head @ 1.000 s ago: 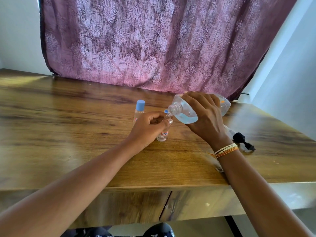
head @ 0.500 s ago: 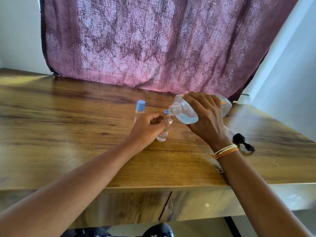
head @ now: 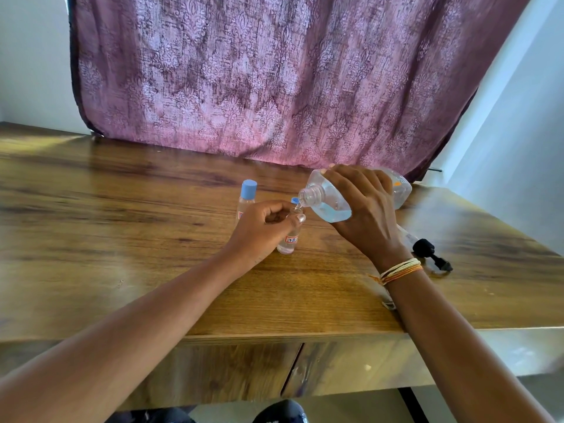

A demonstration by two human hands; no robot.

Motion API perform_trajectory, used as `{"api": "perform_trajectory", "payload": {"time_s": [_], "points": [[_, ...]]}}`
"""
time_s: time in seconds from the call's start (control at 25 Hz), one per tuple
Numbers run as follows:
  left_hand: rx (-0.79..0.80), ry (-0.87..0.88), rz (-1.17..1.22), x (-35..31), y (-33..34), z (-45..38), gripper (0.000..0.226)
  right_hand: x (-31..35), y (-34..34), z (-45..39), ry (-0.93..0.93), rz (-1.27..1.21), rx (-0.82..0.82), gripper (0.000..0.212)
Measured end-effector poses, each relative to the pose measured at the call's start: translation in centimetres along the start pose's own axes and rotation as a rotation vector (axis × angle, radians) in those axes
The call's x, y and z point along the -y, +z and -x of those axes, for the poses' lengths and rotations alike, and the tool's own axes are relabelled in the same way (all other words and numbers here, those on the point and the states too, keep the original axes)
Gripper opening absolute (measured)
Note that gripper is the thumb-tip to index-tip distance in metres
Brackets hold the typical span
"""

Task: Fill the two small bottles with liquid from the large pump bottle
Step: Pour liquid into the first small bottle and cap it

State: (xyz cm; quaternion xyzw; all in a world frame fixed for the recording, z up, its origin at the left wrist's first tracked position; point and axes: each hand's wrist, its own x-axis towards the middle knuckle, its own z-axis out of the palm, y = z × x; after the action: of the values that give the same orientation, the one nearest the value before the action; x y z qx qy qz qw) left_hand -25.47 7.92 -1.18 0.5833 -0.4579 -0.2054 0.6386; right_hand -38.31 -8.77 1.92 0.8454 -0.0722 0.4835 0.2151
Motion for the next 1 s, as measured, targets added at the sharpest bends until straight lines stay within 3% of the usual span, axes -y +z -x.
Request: {"api": "perform_trajectory", "payload": {"time_s": [1.0], "points": [[-0.016, -0.024, 0.024, 0.0, 0.03, -0.09, 0.014, 0.2, -0.05, -0.13, 0.017, -0.001, -0.004, 0.043]]}}
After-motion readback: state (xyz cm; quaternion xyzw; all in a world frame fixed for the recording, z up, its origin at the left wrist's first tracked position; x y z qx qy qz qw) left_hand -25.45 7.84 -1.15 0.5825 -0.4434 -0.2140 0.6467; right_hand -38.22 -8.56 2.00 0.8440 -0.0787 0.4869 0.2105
